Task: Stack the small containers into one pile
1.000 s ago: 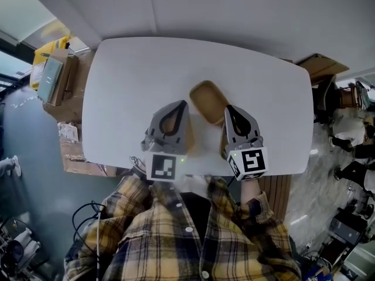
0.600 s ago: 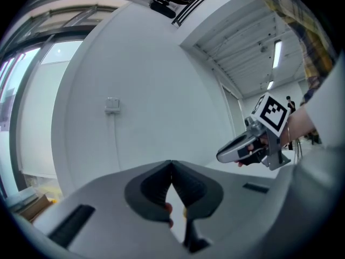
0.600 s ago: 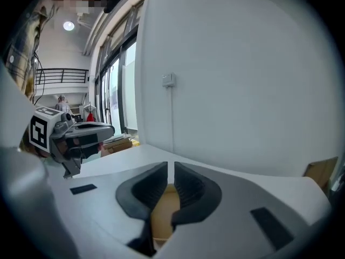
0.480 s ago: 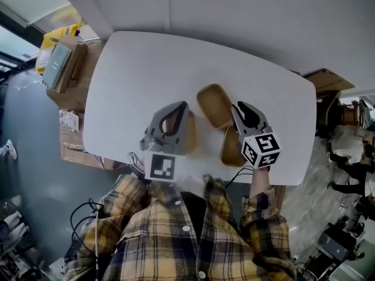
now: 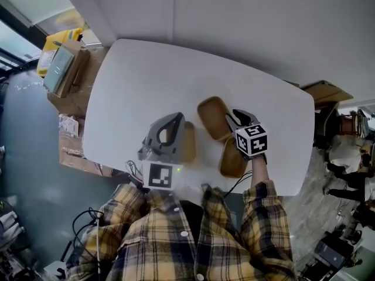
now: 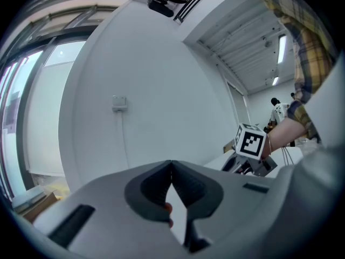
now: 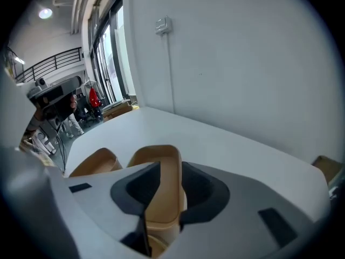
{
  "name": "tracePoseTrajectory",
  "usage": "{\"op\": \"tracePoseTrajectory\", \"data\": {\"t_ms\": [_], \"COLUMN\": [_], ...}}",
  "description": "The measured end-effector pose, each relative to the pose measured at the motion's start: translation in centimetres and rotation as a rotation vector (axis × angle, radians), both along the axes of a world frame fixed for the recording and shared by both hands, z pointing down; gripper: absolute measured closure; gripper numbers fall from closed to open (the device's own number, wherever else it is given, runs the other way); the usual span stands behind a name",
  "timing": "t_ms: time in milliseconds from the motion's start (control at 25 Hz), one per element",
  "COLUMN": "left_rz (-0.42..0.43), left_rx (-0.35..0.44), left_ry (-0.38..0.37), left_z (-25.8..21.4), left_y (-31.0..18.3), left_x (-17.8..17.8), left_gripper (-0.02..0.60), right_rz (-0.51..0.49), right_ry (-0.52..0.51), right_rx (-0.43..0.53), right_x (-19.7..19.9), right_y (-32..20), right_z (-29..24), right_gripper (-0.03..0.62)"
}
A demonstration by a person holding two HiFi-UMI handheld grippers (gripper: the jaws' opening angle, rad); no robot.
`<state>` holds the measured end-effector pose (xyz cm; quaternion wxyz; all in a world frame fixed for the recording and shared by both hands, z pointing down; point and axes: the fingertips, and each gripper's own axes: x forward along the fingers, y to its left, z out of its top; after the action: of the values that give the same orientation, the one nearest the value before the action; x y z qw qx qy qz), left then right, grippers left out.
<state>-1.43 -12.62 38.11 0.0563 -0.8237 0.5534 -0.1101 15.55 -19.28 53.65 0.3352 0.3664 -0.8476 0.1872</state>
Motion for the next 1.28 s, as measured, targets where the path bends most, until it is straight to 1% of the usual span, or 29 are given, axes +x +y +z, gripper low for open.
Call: {"op": "tracePoseTrajectory", "data": {"t_ms": [120, 360, 480, 520, 560, 600, 640, 880, 1000, 1280], "left_rz": [-0.003, -0.007, -0.007, -0.008, -0.009, -0.010, -0.010, -0.021, -0.018, -0.006], "left_rx": [-0.008, -0.019, -0.018, -0.021, -0.024, -0.025, -0.025, -0.024, -0.020, -0.002], "left_ry": [0.002, 0.004, 0.007, 0.006, 0.004, 0.002, 0.001, 0.012, 0.012, 0.038], "left_z": [0.2, 0.7, 0.7, 0.7, 0.7, 0.7, 0.7, 0.9, 0.9, 0.6], "left_y": [0.1, -0.1, -0.3, -0.3, -0.2, -0.2, -0.2, -0.2, -0.3, -0.1], "left_x": [-0.1, -0.5, -0.6, -0.7, -0.8, -0.9, -1.0, -1.8, -2.0, -2.1], "left_gripper": [0.563, 0.563, 0.563, 0.563, 0.563, 0.563, 0.563, 0.563, 0.563, 0.563], "right_rz": [0.009, 0.021, 0.036, 0.040, 0.048, 0.057, 0.066, 0.115, 0.119, 0.122], "right_ry": [0.032, 0.068, 0.104, 0.119, 0.133, 0.143, 0.146, 0.071, 0.054, 0.016], "right_rx": [-0.017, -0.096, -0.111, -0.107, -0.102, -0.097, -0.095, -0.081, -0.048, 0.027], "right_x": [0.5, 0.8, 1.1, 1.2, 1.3, 1.3, 1.4, 0.9, 0.5, -0.5], "right_y": [-0.4, -1.0, -1.2, -1.3, -1.4, -1.6, -1.7, -2.0, -2.1, -1.0], "right_z": [1.2, 4.3, 5.6, 5.7, 5.8, 5.8, 5.8, 4.0, 2.4, -1.1], "right_gripper": [0.482, 0.482, 0.484, 0.501, 0.535, 0.549, 0.550, 0.563, 0.566, 0.566]}}
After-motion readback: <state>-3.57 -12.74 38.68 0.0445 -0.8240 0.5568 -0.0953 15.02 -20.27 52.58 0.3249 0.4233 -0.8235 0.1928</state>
